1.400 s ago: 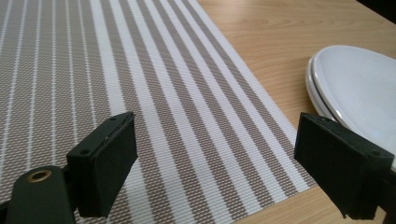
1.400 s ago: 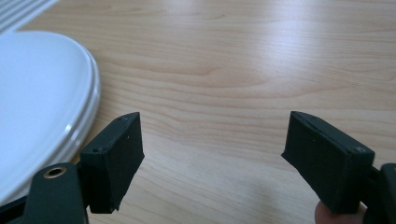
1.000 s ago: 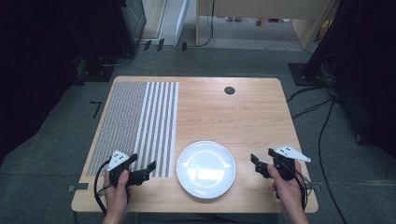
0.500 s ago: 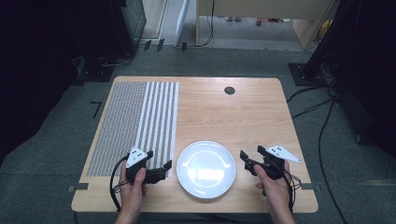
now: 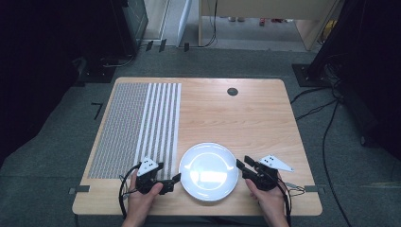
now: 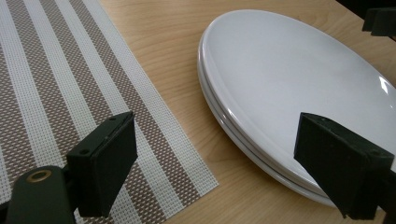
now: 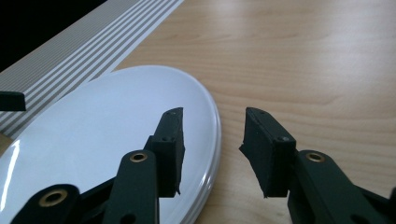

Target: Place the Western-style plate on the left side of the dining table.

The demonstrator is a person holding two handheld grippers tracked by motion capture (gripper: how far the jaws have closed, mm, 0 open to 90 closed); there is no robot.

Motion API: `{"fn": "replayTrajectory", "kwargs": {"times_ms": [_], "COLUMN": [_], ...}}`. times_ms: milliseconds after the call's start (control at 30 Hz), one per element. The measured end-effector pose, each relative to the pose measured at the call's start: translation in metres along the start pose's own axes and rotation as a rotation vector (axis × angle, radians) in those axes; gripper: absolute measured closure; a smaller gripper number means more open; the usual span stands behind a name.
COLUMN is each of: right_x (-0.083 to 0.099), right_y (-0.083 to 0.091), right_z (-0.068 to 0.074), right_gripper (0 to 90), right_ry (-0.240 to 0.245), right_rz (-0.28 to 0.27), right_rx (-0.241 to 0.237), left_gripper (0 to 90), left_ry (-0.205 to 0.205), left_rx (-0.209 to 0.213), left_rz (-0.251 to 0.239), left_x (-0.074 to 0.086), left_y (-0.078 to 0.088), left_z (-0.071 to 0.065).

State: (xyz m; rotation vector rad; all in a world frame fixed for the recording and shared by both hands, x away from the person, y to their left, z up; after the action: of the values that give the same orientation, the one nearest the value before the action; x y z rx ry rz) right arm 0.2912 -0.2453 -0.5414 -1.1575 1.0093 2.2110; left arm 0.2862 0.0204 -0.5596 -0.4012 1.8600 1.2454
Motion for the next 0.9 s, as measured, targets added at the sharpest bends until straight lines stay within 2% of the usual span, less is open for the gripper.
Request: {"fn": "replayTrajectory", "kwargs": {"times_ms": [67,167,233,300,400,467,567,733,800,900], "right_x": [0.004,0.01,0.011,0.013,0.017,0.018,0.018,0.019,0.021,0.021], "right_y": [-0.002,-0.004,-0.005,-0.005,-0.007,-0.007,-0.007,-0.008,-0.009,-0.009], "right_z": [0.001,0.003,0.003,0.001,-0.002,-0.003,-0.004,-0.005,-0.003,-0.003], "right_gripper": [60.6,65.9,66.4,72.3,76.7,77.7,77.8,78.3,79.7,80.5], "right_ry": [-0.022,-0.057,-0.063,-0.077,-0.115,-0.153,-0.177,-0.182,-0.205,-0.214], "right_rz": [0.022,0.054,0.053,0.045,0.058,0.044,0.034,0.034,0.049,0.042], "right_rx": [-0.005,-0.017,-0.013,-0.001,-0.029,-0.067,-0.082,-0.084,-0.1,-0.101], "left_gripper": [13.4,16.0,24.2,26.2,34.0,36.6,37.3,36.8,36.6,36.2], "left_ry": [0.0,-0.008,-0.004,0.006,-0.01,-0.018,-0.019,-0.031,-0.034,-0.042], "left_rx": [0.013,0.009,0.006,0.03,0.044,0.081,0.106,0.105,0.109,0.117], "left_rz": [0.009,0.026,0.026,0.026,0.034,0.041,0.048,0.059,0.062,0.076], "left_x": [0.001,0.003,0.003,0.003,0.005,0.007,0.007,0.01,0.01,0.012], "left_y": [0.0,-0.003,-0.003,-0.003,-0.003,-0.002,-0.002,-0.003,-0.003,-0.004], "left_z": [-0.002,-0.007,-0.009,-0.015,-0.021,-0.026,-0.03,-0.032,-0.033,-0.035]}}
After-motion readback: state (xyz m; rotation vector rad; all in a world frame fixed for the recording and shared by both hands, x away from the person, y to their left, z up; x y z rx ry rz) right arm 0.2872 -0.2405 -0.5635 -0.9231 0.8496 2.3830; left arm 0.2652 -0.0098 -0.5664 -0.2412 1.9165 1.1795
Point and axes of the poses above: each handheld gripper's, and its own axes: y roughly backward along the jaws, x roughly out of its underside, z roughly to its left, the point moved 10 cm from there along -y, roughly forward along the jaws, and after that the axes turned 12 degrees about -x, right-handed, at the moved point
